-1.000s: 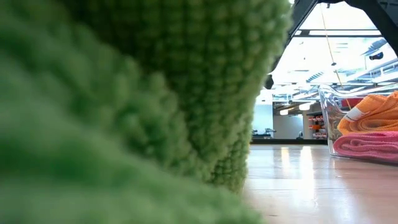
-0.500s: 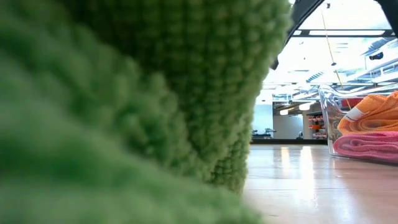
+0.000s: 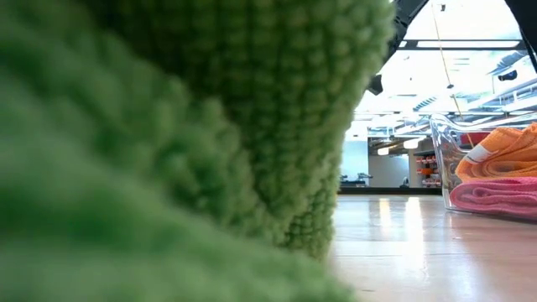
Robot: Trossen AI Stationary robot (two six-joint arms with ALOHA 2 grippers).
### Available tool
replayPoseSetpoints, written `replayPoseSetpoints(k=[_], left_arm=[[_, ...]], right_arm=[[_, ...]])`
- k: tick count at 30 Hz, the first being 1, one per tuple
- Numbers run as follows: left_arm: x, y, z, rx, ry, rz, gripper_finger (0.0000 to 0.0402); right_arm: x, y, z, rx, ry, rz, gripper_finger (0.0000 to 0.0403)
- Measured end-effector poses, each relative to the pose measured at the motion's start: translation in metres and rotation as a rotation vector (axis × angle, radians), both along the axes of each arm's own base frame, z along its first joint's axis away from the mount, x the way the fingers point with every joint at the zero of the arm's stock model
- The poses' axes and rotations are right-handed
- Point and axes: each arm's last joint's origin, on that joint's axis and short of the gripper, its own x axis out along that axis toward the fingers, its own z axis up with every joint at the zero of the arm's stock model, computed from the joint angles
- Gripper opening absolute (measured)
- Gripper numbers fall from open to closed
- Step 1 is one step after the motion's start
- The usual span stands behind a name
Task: Fold microfiber towels
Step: Fold the yellow towel
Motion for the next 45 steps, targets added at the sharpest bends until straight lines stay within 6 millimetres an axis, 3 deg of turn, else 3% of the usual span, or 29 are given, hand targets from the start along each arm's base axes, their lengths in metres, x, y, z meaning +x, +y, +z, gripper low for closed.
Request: replayPoseSetpoints(k=[9,21,31,45], left_arm=[[-0.001,0.000,-0.002,-0.007,0.020,0.000,0.0084],[-0.002,0.000,-0.002,-0.009,0.026,0.001,0.0083],[-0.002,0.000,-0.002,-0.009,0.027,0.001,0.0086],[-0.002,0.000,-0.002,-0.010,0.027,0.001,0.0085]], right_arm=[[-0.004,-0.009,-0.008,-0.004,0.055,-0.050,0.0211],[-0.005,-0.004,-0.010,0.045,0.064,-0.035,0.0211],[-0.018,-0.010,-0.024,0.008,0.068,-0.046,0.0207],[-0.022,-0.030,-0.027,0.061,0.089,-0.011,0.0076]])
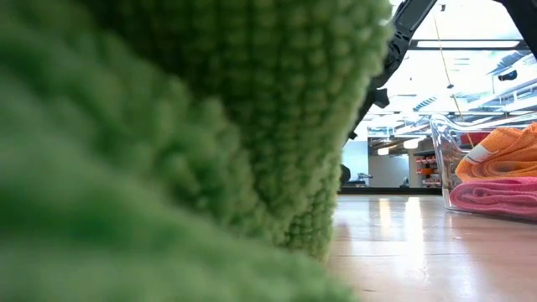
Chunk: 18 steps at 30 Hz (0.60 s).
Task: Fold microfiber towels
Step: Fold the yellow towel
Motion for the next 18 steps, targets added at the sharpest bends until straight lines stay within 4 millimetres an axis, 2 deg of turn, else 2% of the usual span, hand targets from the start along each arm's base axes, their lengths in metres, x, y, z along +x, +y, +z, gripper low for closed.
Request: replayPoseSetpoints(k=[3,7,18], left_arm=[[0.000,0.000,0.000,-0.001,0.000,0.001,0.0086],[0.000,0.000,0.000,-0.012,-0.004,0.010,0.0080],[0.001,0.000,0.002,-0.032,-0.032,0.005,0.0086]], right_arm=[[0.000,0.001,0.000,0.031,-0.006,0.009,0.0042],[0.001,0.003,0.001,0.122,-0.029,0.010,0.0017],[-0.003,0.034,0.024,0.390,-0.064,0.110,0.0008]])
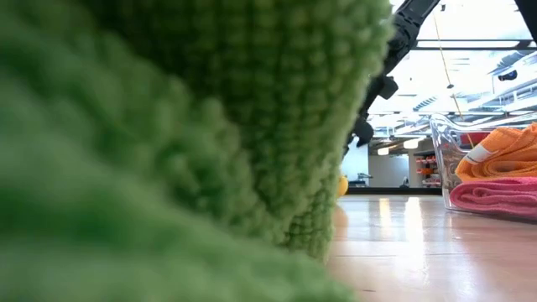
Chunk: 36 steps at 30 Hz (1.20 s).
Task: Fold microfiber towels
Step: Fold the yellow towel
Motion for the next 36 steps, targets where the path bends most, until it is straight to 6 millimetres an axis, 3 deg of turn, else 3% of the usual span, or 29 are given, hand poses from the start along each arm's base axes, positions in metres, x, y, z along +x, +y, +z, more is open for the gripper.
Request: replayPoseSetpoints(k=[8,14,21,31,36], left_arm=[[0.012,-0.011,0.001,-0.009,-0.116,-0.045,0.0074],[0.026,-0.015,-0.020,0.001,-0.198,-0.062,0.0072],[0.030,-0.020,-0.049,-0.038,-0.169,-0.115,0.0072],[0.037,-0.022,-0.063,-0.086,-0.154,-0.163,0.0106],[0.037,-0.022,-0.063,-0.069,-0.146,-0.176,0.0095]], right_arm=[[-0.002,0.002,0.001,0.038,0.032,-0.048,0.0011],[-0.002,0.000,0.001,0.034,0.027,-0.054,0.0013],[-0.002,-0.001,0.002,0.033,0.026,-0.056,0.0014],[-0.002,-0.002,0.003,0.121,0.027,-0.049,0.0014],[0.000,-0.009,0.028,0.185,-0.025,-0.057,0.0014]])
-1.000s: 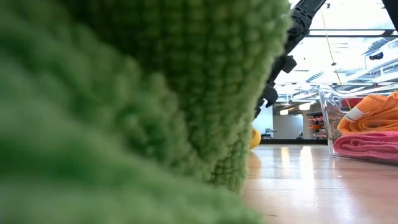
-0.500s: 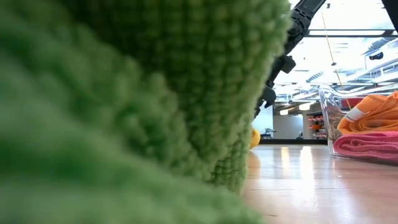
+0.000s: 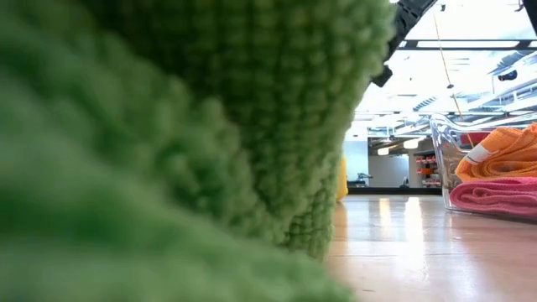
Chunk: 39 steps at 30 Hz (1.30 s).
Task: Fold microfiber towels
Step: Fold the yellow towel
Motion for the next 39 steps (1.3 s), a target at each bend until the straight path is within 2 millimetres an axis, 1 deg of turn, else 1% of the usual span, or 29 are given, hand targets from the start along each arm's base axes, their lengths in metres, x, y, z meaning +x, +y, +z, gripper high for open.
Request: replayPoseSetpoints(k=[2,7,11,15,18,22,30,32,35,39], left_arm=[[0.000,0.000,0.001,0.022,0.000,-0.012,0.0088],[-0.003,-0.001,0.009,0.046,-0.006,-0.025,0.0075],[-0.006,0.001,0.013,0.047,-0.017,-0.014,0.0067],[-0.006,0.006,0.014,0.046,-0.026,0.056,0.0062],[-0.005,0.007,0.015,0.050,-0.033,0.059,0.0062],[-0.004,0.003,0.015,0.052,-0.033,0.044,0.0059],[-0.001,-0.009,0.018,0.087,-0.062,-0.013,0.0048],[-0.001,-0.010,0.015,0.083,-0.051,-0.016,0.0045],[-0.001,-0.009,0.002,0.068,-0.033,-0.010,0.0040],[0.005,-0.008,-0.002,0.057,-0.044,-0.005,0.0035]], right_arm=[[-0.001,-0.006,0.010,-0.005,-0.007,-0.014,0.0014],[-0.004,-0.014,0.017,0.006,0.013,-0.010,0.0014],[-0.007,-0.009,0.013,-0.002,0.034,0.040,0.0014],[-0.007,-0.005,0.014,0.011,0.030,0.073,0.0014],[-0.006,-0.004,0.014,0.028,0.023,0.093,0.0014],[-0.004,-0.002,0.017,0.058,0.016,0.094,0.0014],[-0.004,-0.001,0.018,0.050,0.008,0.117,0.0014],[-0.004,-0.001,0.018,0.038,-0.001,0.130,0.0014],[-0.004,-0.004,0.018,0.026,-0.007,0.134,0.0014],[-0.004,-0.008,0.018,0.009,-0.016,0.142,0.0014]])
